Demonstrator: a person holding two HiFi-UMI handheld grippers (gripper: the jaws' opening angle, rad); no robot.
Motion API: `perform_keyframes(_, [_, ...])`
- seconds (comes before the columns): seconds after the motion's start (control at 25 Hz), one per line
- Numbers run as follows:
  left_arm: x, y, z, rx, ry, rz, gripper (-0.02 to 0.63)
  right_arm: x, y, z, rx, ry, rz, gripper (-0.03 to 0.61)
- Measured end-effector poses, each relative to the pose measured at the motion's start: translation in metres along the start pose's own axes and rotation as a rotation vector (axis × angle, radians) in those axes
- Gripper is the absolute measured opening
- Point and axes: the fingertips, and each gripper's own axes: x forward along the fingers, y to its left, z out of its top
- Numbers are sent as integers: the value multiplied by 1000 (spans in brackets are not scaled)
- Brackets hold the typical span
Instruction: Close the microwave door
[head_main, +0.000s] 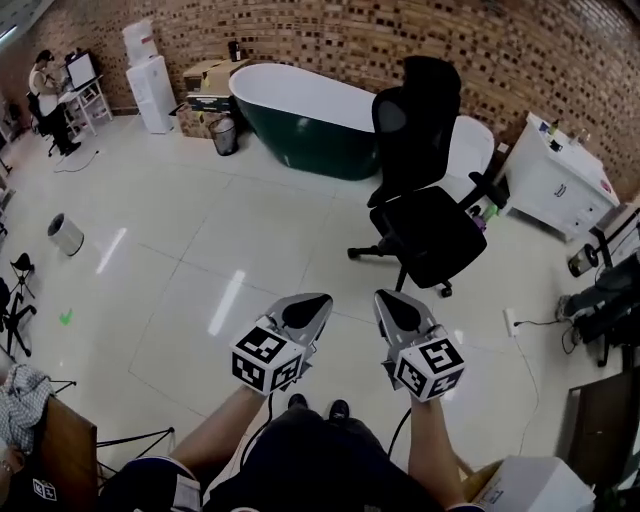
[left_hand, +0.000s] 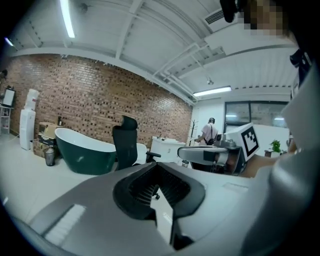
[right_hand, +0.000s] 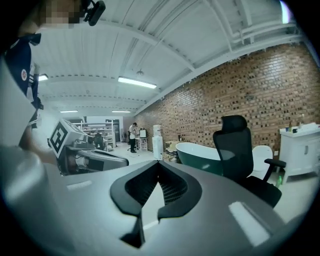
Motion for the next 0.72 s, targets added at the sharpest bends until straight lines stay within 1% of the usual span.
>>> perform_keyframes(0.2, [36,-23,-3,22,21,-85,12,-27,-37,-4,12,-13,-90,2])
perform_keyframes(0.36, [63,-55,-5,50,55,-192,12,-65,-64,-8,44,-27,-209,2])
perform_keyframes(0.48, [85,-76,-6,65,70,-251,12,-90,-82,-7,53,-49,-272,2])
perform_keyframes(0.72, [136,-142,-1,101,72,-359,12,-153,-125,-10,63,-71,-368,2])
